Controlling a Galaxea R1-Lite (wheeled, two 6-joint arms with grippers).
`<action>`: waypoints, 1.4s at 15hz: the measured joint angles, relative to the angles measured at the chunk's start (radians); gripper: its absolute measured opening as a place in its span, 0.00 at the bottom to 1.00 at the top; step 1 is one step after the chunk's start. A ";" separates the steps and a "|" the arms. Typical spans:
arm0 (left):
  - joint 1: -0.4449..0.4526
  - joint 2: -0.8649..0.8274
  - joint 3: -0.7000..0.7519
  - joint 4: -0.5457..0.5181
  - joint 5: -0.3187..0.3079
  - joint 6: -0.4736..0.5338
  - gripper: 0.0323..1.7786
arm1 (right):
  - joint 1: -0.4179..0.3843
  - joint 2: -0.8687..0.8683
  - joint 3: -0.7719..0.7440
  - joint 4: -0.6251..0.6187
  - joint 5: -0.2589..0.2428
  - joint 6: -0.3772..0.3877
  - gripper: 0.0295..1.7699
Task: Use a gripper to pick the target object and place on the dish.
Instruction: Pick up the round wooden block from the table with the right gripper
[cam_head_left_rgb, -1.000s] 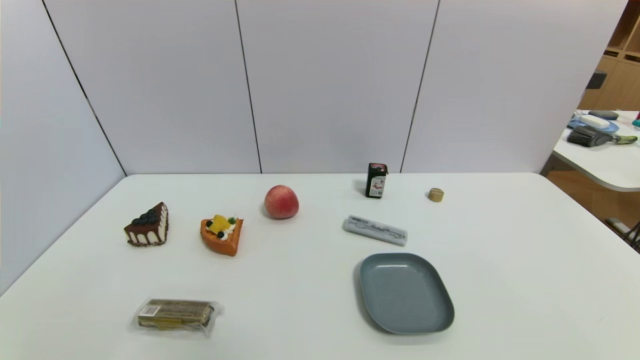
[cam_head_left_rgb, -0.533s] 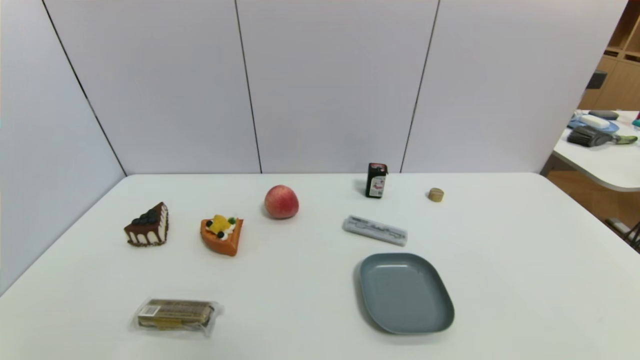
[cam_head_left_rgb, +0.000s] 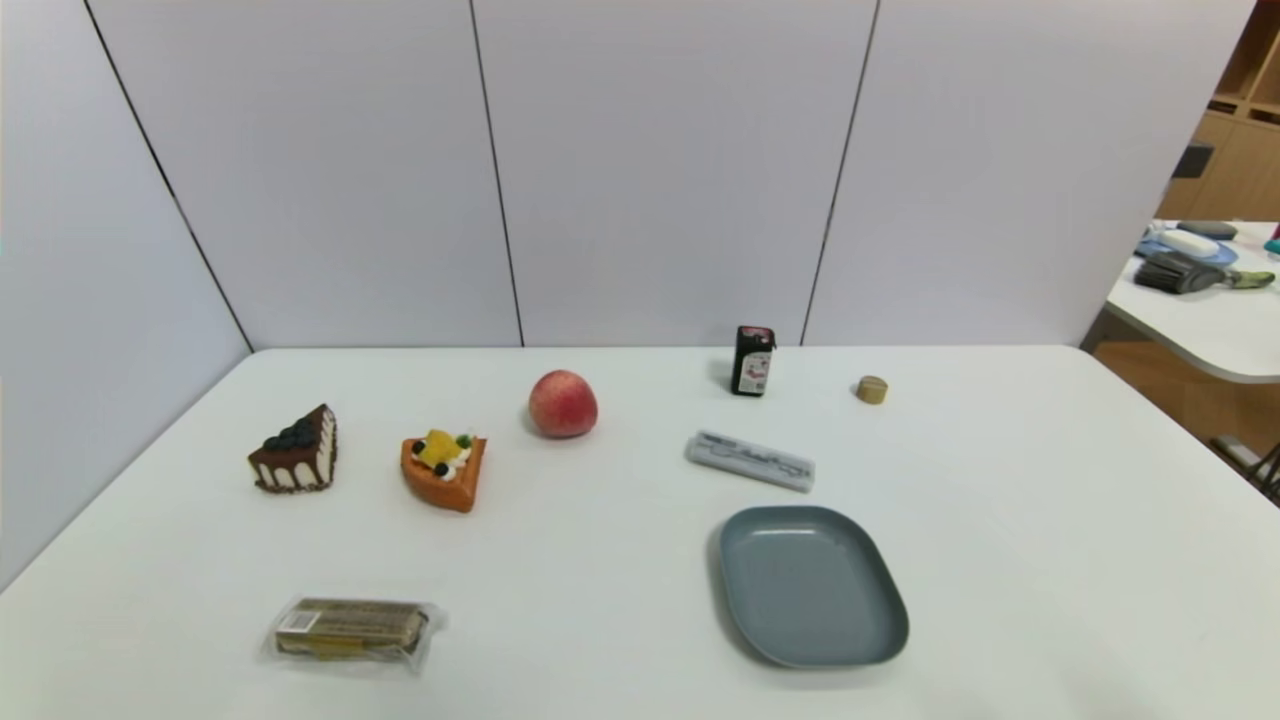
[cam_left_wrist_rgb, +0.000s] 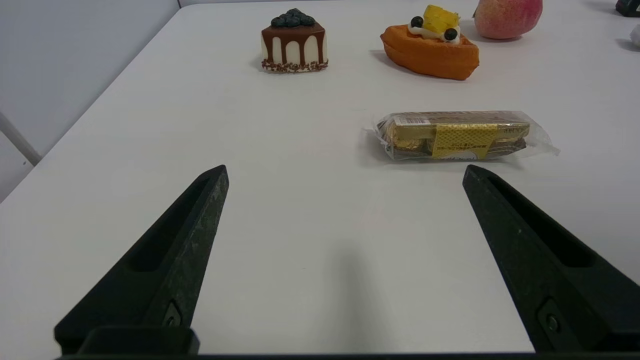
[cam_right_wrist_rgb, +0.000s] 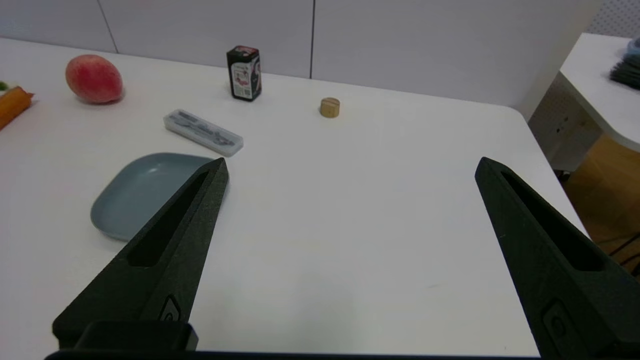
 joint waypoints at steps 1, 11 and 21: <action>0.000 0.000 0.000 0.000 0.000 0.000 0.95 | 0.017 0.061 -0.061 0.001 -0.010 -0.003 0.97; 0.000 0.000 0.000 0.000 0.000 0.000 0.95 | 0.050 0.731 -0.787 -0.028 -0.027 -0.011 0.97; 0.000 0.000 0.000 0.000 0.000 0.000 0.95 | 0.058 1.345 -1.000 0.109 -0.084 0.040 0.97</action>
